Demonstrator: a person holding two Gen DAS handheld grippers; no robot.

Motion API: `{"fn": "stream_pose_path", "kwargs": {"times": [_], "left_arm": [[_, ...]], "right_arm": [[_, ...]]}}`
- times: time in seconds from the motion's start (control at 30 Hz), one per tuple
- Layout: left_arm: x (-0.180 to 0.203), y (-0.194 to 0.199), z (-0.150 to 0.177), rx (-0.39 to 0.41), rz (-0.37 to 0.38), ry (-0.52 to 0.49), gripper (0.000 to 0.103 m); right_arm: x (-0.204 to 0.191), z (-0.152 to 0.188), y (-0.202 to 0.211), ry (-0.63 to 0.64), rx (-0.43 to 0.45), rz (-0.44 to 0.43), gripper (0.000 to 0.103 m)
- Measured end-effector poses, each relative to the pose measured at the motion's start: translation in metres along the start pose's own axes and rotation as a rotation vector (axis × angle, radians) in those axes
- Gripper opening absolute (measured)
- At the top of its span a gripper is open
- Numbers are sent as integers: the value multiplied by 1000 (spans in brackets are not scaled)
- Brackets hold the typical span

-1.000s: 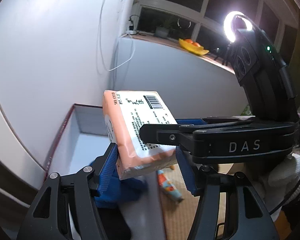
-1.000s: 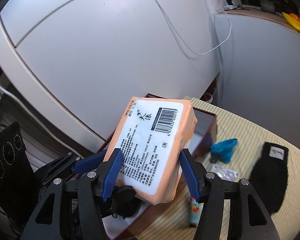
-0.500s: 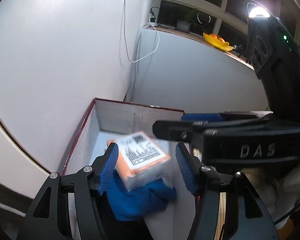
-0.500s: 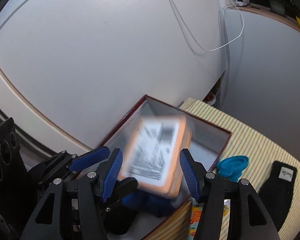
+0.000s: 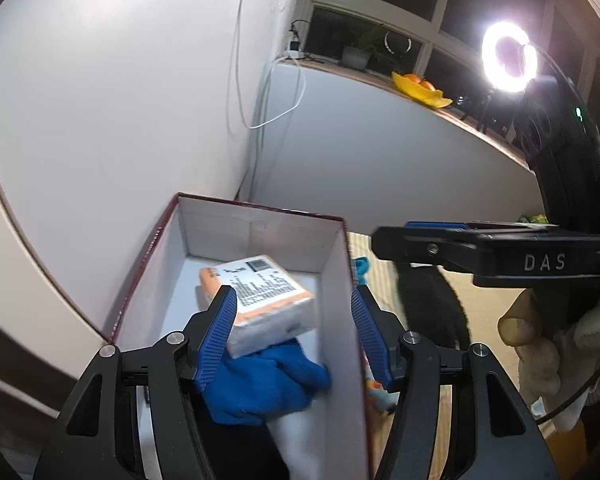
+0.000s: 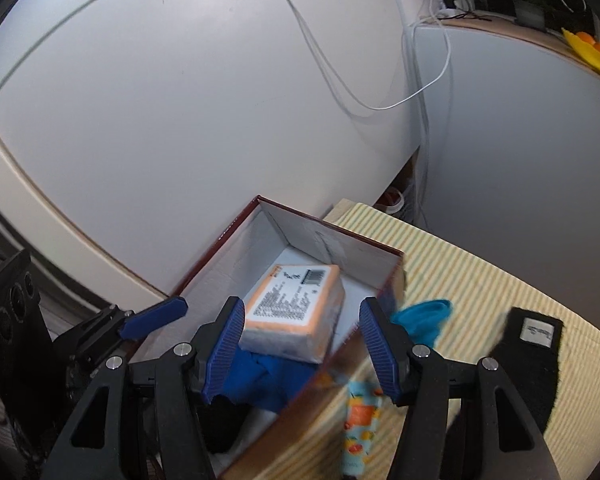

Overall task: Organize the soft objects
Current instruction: 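Lower the orange package into the shoebox and open the right tool, then move both tools over the black fuzzy glove on the bed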

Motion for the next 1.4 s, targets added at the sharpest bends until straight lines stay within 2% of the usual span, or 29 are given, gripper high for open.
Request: {"fn": "stream_pose_path", "kwargs": {"times": [0.13, 0.33, 0.63, 0.83, 1.03, 1.27, 1.4], "left_arm": [[14, 15, 0, 28, 29, -12, 58], [41, 31, 2, 49, 101, -24, 60], [83, 39, 24, 25, 177, -60, 60], [103, 44, 44, 5, 206, -70, 60], [127, 32, 63, -31, 223, -79, 60], [150, 1, 75, -68, 245, -53, 60], [163, -19, 80, -96, 240, -58, 61]], "right_arm": [[14, 16, 32, 3, 23, 31, 59], [48, 42, 84, -59, 76, 57, 63], [92, 101, 151, -160, 134, 109, 63], [110, 140, 181, -212, 157, 115, 64], [127, 161, 188, -247, 149, 128, 64], [146, 166, 176, -279, 118, 117, 64], [157, 164, 162, -306, 100, 98, 70]]}}
Point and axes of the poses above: each gripper's, at about its wrist camera, not at the fingertips, and y roughly against the way its jaws point, x to its right, z to its underside, the point moved 3 cm from there along -y, roughly the way its jaws point, and after that the axes turned 4 degrees about -z, right-handed, at the moved point
